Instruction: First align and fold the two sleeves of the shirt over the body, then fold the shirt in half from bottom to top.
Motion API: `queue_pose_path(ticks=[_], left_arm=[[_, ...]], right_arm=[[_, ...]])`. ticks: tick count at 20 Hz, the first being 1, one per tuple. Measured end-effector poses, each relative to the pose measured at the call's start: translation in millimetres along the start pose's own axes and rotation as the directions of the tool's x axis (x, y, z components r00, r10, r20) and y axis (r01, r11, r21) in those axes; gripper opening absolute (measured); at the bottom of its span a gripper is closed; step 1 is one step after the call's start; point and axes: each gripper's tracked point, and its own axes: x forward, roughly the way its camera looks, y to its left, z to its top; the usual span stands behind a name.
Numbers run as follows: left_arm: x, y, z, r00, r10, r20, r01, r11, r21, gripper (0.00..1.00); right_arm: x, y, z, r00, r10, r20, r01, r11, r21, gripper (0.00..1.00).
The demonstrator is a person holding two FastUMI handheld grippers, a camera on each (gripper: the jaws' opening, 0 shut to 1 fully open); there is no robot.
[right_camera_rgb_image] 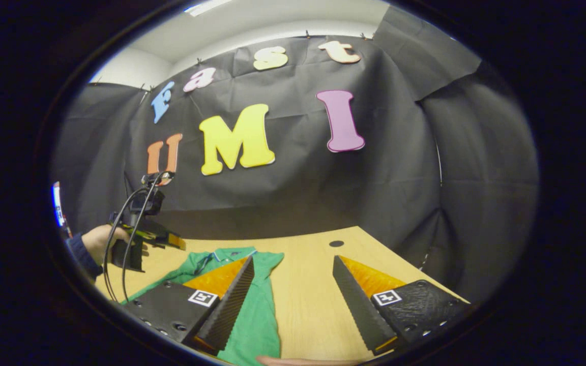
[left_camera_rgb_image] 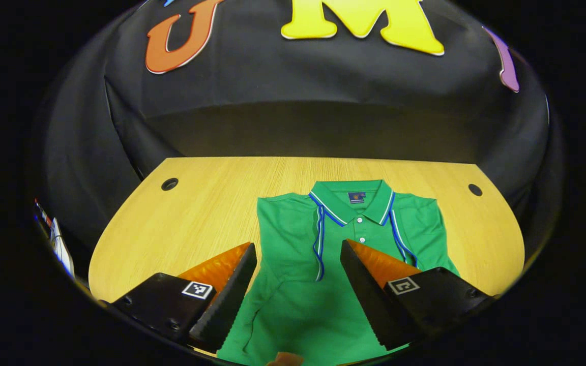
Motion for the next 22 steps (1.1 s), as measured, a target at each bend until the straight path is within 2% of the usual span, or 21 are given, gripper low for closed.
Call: queue_pose_path(ticks=[3,4,5,6,9,13,16,19,22], left_arm=[[-52.8,7.4,-7.4,0.997,-0.025,0.076,0.025,1.000,-0.001,1.00],[-72.3,10.6,-10.3,0.993,-0.036,0.108,0.036,0.999,0.000,1.00],[-90.2,15.7,-17.2,0.990,-0.035,0.134,0.036,0.999,-0.005,1.00],[-106.7,22.3,-23.8,0.986,-0.035,0.162,0.036,0.999,-0.002,1.00],[-151.3,40.7,-52.7,0.972,-0.034,0.234,0.031,0.999,0.019,1.00],[-194.3,56.3,-108.2,0.955,-0.042,0.293,0.040,0.999,0.014,1.00],[-198.3,69.8,-160.7,0.962,-0.028,0.271,0.022,0.999,0.024,1.00],[-191.1,77.4,-213.7,0.983,-0.033,0.182,0.032,0.999,0.006,1.00],[-181.3,80.5,-250.6,0.993,-0.045,0.107,0.045,0.999,0.003,1.00]], right_arm=[[-18.6,12.9,9.0,1.000,0.003,0.014,-0.002,0.999,-0.053,0.92],[-23.4,19.2,11.0,1.000,-0.001,0.016,0.003,0.997,-0.079,0.96],[-29.8,24.5,14.4,1.000,-0.007,0.020,0.009,0.994,-0.107,0.92],[-36.6,28.2,16.6,0.999,-0.023,0.023,0.025,0.990,-0.136,0.96],[-62.9,35.9,18.5,0.997,-0.067,0.028,0.071,0.979,-0.191,0.96],[-87.2,31.1,-24.3,0.995,-0.090,-0.032,0.081,0.971,-0.225,0.96],[-103.9,22.9,-60.9,0.992,-0.109,-0.068,0.091,0.969,-0.230,0.95],[-120.6,31.2,-106.1,0.989,-0.057,-0.139,0.028,0.979,-0.204,0.95],[-131.0,35.7,-139.0,0.984,-0.039,-0.172,-0.002,0.974,-0.228,0.95]])
